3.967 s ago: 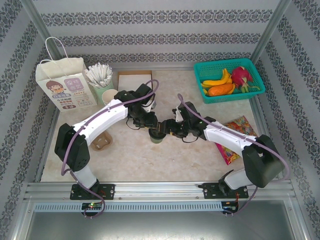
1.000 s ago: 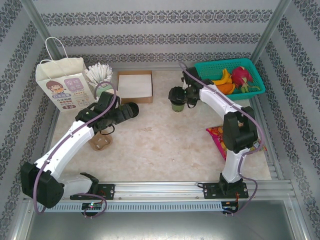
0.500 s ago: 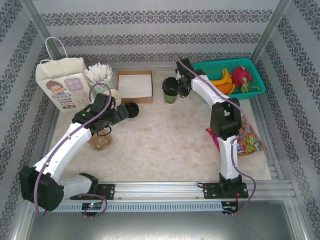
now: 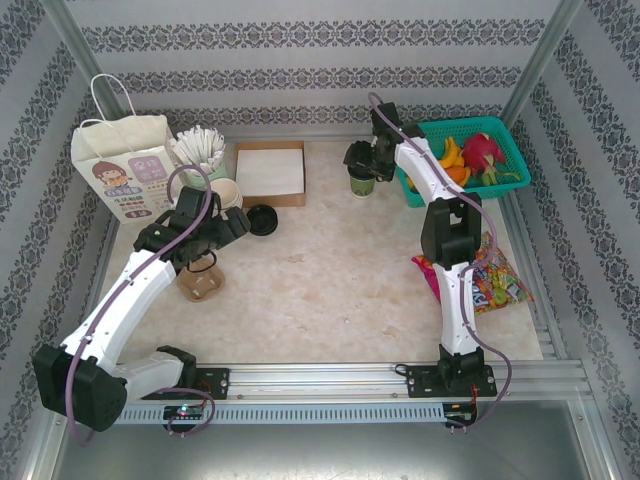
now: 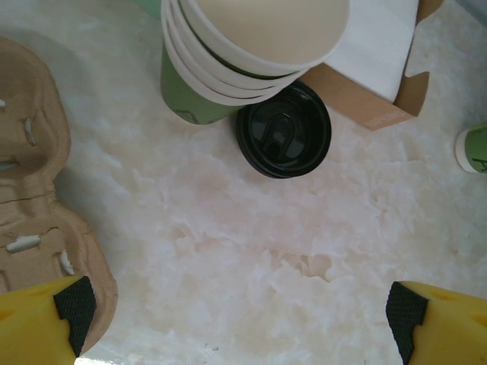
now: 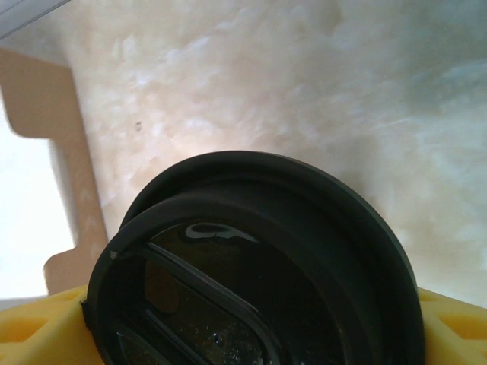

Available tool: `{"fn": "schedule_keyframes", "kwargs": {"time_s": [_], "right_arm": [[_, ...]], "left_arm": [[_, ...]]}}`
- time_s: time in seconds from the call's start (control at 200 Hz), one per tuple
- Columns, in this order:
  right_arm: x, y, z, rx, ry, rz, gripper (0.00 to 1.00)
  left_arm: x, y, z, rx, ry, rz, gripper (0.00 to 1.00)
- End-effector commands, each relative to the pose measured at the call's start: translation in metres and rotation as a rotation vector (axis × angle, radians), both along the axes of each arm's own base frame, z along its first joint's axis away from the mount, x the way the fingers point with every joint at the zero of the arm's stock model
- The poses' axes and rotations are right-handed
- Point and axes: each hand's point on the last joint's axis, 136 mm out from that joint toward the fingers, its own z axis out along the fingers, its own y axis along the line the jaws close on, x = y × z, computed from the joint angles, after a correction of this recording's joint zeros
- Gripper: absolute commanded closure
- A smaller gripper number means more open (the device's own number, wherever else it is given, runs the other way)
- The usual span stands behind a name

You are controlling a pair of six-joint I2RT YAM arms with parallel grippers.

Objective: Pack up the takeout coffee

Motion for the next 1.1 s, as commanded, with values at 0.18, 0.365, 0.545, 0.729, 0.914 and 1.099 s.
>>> {"fn": "schedule_keyframes", "kwargs": {"time_s": [0.18,0.365,0.545,0.729,0.914,1.099], "right_arm": [[0.001,-0.008,0.0,-0.007,0.02,0.007,0.13],[0.0,-0.006,0.014,0.006,-0.006,0.017,0.05],[-0.007,-0.013,0.042,-0.019,-0.058,0.015,0.02],[-0.032,-0.018,0.074,-0.032,-0.119,0.015,0.02],[-0.073,-0.01,0.102,-0.054,-0.213,0.051,0.02],[-0.118,0.009,0.102,-0.058,-0.227,0.12,0.02]], "left_arm": [[-0.012,0.028,-0.021,0.05,0.116,0.064,0.0],[-0.018,0.05,-0.051,0.051,0.234,0.115,0.01],[-0.015,0.043,-0.079,0.02,0.284,0.061,0.0],[-0.028,0.036,-0.107,-0.012,0.358,0.035,0.0],[-0.039,0.018,-0.123,-0.102,0.383,-0.02,0.0],[-0.039,-0.004,-0.135,-0.185,0.402,-0.073,0.0]]}}
